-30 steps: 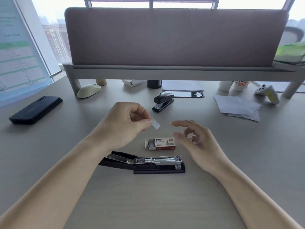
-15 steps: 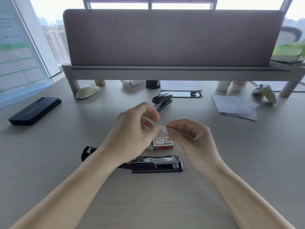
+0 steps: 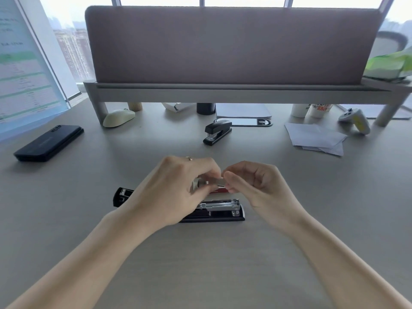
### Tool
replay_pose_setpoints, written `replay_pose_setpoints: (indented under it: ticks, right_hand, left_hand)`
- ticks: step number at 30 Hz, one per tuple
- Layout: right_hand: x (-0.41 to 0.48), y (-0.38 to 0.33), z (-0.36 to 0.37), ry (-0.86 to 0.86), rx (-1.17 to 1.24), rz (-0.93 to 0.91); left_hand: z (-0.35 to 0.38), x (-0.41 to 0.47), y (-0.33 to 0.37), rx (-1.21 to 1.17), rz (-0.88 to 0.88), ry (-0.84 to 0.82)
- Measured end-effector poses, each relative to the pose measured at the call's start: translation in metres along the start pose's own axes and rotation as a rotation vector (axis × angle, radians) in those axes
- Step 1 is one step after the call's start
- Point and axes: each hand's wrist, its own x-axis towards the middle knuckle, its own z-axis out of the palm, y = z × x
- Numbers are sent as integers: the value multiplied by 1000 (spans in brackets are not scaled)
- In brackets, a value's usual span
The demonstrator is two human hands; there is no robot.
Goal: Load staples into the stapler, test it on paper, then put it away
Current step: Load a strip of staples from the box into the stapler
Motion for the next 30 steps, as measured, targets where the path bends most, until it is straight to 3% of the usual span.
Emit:
replay_pose_setpoints:
  ticks: [4,9,30]
  right_hand:
    - [-16,3,-18,-32,-157,-25]
    - [-28,15,-20,-69,-224,-17]
    - [-27,15,-19,-56,-292,-10]
  left_hand:
    - [5,-8,12,-192,-152,-51]
    - [17,-10,16,-237,-244,-76]
    - [7,-15,14,-35,-284,-94]
